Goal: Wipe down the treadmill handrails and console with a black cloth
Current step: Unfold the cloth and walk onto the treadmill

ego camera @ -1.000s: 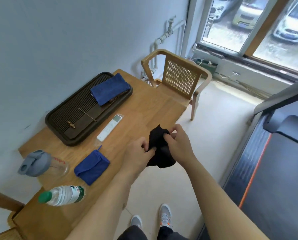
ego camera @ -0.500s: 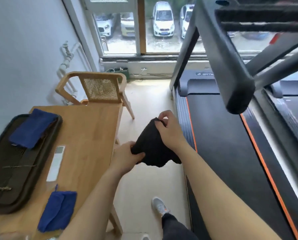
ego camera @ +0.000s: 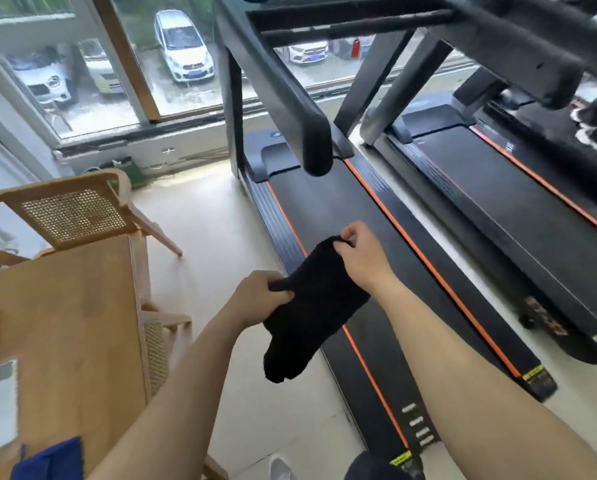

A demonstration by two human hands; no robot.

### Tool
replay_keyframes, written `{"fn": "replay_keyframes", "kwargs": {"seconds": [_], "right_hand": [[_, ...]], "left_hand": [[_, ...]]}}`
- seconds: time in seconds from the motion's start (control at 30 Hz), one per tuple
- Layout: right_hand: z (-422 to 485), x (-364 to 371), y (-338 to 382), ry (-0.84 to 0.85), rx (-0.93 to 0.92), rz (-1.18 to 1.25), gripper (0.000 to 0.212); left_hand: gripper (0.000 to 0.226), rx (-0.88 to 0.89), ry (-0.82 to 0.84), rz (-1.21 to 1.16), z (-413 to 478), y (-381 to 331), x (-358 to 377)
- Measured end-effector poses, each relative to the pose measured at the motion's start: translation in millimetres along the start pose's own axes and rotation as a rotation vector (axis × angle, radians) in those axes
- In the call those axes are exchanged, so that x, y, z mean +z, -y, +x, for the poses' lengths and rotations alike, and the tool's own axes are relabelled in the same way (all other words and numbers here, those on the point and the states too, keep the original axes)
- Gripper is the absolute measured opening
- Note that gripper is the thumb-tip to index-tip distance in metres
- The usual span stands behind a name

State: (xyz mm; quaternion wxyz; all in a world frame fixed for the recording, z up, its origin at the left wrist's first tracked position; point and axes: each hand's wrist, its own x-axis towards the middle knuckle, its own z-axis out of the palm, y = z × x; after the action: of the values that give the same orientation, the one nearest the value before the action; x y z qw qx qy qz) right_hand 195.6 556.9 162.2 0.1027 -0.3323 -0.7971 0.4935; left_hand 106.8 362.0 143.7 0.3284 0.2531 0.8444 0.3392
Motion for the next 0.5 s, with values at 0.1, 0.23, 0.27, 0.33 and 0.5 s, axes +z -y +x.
{"fn": "replay_keyframes", "kwargs": {"seconds": [0.1, 0.23, 0.27, 0.33, 0.5], "right_hand": [[3.4, -33.8, -20.0, -0.023, 0.035, -0.023, 0.008], [7.9, -85.5, -49.4, -0.051, 0.072, -0.016, 0.015], [8.9, -99.6, -57.9, -0.058, 0.075, -0.01, 0.015], [11.9, -129.0, -76.0, -0.065, 0.081, 0.013, 0.016], [28.8, -207.3, -131.0, -0.053, 0.082, 0.087, 0.013]], "left_hand": [[0.011, 0.073, 0.02, 0.022, 12.5, -34.5, 21.2], [0.027, 0.119, 0.031, 0.054, 27.7, -84.3, 57.6], [0.026, 0.12, 0.037, 0.063, 32.2, -95.7, 68.5], [0.019, 0.129, 0.043, 0.077, 41.8, -118.2, 93.2], [0.017, 0.114, 0.039, 0.123, 64.8, -182.9, 169.6]]}}
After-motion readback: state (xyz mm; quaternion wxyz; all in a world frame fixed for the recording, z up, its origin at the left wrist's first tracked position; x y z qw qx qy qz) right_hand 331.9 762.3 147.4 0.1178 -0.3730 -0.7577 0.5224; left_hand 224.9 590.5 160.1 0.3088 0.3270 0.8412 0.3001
